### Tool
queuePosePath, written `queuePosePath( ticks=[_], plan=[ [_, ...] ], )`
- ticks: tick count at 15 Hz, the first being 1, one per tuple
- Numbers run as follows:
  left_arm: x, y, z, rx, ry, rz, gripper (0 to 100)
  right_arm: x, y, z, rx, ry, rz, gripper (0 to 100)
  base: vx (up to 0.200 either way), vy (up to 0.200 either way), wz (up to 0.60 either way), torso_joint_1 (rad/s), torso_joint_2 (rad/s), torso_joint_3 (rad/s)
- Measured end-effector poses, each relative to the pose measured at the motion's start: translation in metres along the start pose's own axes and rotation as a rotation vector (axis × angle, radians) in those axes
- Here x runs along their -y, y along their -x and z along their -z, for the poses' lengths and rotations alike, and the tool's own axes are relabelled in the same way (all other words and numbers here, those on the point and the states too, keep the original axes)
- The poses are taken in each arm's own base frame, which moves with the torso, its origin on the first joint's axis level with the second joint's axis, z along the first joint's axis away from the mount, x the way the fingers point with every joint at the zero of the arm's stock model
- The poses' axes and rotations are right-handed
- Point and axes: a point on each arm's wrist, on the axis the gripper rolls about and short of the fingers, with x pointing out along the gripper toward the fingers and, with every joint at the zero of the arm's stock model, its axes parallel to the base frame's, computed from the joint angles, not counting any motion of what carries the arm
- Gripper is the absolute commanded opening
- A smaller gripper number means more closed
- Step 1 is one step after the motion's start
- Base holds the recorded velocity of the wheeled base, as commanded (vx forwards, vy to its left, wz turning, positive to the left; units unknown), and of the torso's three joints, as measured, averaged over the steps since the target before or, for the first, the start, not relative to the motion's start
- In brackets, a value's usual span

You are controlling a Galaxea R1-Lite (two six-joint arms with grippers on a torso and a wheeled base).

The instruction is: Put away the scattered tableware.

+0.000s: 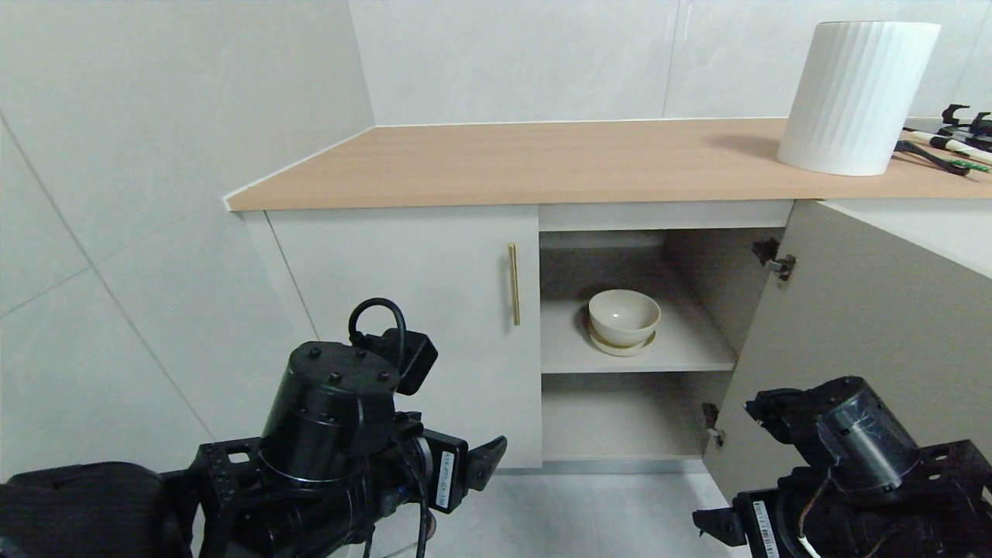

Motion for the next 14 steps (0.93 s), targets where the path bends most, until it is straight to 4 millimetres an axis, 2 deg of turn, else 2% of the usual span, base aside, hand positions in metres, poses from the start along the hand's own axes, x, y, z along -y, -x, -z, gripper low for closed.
queuePosePath(
  ticks=[8, 14],
  plan=[
    [0.0000, 0.0000, 0.0000, 0.000, -0.001, -0.001, 100, 0.0000, -0.0047, 0.0015, -0.018, 0.003, 0.011, 100, -0.200, 0.000, 0.00, 0.002, 0.00, 0.002],
    [-0.0005, -0.0001, 0.0001, 0.001, -0.003, -0.006, 100, 0.0062, 0.0036, 0.0097, -0.014, 0.002, 0.014, 100, 0.000, 0.000, 0.00, 0.000, 0.00, 0.000]
  ],
)
